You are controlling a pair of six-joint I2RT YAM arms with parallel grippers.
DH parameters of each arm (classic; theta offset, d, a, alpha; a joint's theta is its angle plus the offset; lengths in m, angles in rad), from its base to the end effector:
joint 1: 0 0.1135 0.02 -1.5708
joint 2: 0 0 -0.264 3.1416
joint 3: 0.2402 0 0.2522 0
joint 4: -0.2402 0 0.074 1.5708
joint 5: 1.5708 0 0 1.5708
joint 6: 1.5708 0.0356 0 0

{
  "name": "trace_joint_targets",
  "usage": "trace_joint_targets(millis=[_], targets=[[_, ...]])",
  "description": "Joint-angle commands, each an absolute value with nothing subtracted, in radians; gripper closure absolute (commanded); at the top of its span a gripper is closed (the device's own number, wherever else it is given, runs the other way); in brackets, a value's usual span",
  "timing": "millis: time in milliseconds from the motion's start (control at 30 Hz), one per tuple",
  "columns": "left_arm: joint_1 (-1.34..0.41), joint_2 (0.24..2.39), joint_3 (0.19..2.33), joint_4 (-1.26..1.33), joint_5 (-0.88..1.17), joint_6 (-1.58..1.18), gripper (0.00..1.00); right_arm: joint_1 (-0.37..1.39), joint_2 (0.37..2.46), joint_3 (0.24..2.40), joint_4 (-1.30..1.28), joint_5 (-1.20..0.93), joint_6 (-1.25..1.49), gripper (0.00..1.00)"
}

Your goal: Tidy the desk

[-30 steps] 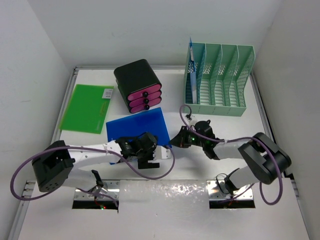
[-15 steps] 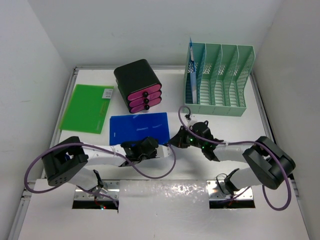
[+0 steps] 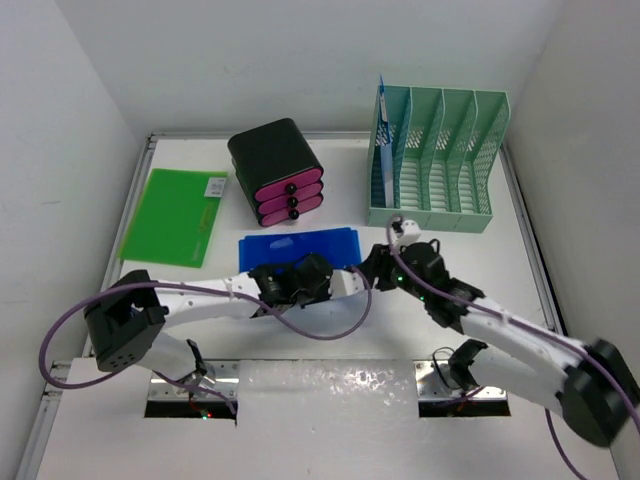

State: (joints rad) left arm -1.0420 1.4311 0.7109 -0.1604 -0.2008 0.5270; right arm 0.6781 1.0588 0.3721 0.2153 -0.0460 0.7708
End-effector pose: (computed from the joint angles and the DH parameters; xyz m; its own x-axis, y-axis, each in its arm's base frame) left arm 0.1455 -0.2350 0.1745 0.0571 0.8792 -0.4730 0.8716 0.1872 0.4532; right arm 0.1670 0.1366 0.1850 -0.7125 0.3197 -0.6246 -0.2260 0.7381 0.6357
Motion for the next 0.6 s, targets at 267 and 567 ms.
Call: trace_joint_targets(millis=[267,567], targets=[[-0.944,1.370,1.122,-0.336,0.046,0.238,1.00,0.686,0.672,0.632,-0.443,0.477,0.575,0.34],[-0.783,1.284,1.288,-0.308,0.034,0.072,1.00,0.686,0.756,0.784,-0.407,0.434,0.486,0.32]])
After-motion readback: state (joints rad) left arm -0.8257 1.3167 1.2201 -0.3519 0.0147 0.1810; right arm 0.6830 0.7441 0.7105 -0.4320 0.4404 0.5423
